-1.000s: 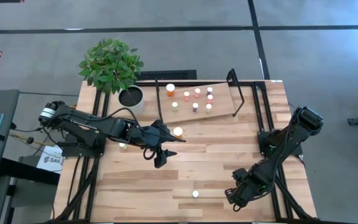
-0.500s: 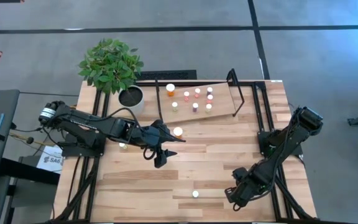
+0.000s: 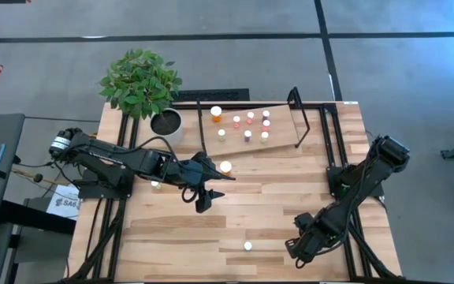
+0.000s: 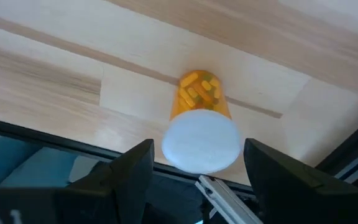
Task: Pick and place medicine bottles onto shelf by color
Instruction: Put the bottom orange pill bottle on the shelf
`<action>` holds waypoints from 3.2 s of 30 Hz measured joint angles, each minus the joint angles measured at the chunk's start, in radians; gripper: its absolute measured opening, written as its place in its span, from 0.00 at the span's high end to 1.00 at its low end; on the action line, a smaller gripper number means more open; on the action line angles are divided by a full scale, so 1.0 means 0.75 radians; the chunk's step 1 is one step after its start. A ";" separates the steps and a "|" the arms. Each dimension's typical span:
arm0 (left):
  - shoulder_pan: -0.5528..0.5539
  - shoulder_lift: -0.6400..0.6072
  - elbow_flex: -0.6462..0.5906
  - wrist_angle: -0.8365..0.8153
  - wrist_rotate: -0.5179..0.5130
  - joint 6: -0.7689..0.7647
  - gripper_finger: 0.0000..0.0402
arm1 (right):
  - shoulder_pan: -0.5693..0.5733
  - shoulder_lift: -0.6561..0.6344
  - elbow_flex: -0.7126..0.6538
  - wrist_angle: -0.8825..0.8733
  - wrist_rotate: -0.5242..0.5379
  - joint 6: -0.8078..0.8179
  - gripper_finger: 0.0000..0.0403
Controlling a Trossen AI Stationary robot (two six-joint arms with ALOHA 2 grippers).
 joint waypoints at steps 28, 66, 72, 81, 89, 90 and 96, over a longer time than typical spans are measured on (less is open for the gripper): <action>0.000 -0.001 0.001 -0.016 0.001 0.003 0.34 | -0.056 0.148 0.010 0.213 -0.106 -0.045 0.47; 0.037 -0.001 0.001 -0.362 -0.102 0.102 0.34 | -1.237 0.148 0.505 -0.610 0.194 -1.570 0.43; 0.167 -0.001 0.001 -0.351 -0.085 0.178 0.34 | -1.398 0.148 0.510 -0.726 0.257 -1.782 0.43; 0.438 -0.001 0.001 -0.263 0.028 0.262 0.34 | -1.630 0.150 0.510 -0.735 0.366 -2.048 0.43; 0.575 -0.001 0.001 -0.173 0.121 0.285 0.34 | -1.769 0.155 0.500 -0.708 0.396 -2.212 0.43; 0.583 -0.001 0.001 -0.157 0.122 0.289 0.34 | -1.779 0.155 0.500 -0.698 0.396 -2.226 0.43; 0.617 -0.001 0.001 -0.105 0.166 0.301 0.34 | -1.810 0.155 0.500 -0.629 0.398 -2.334 0.43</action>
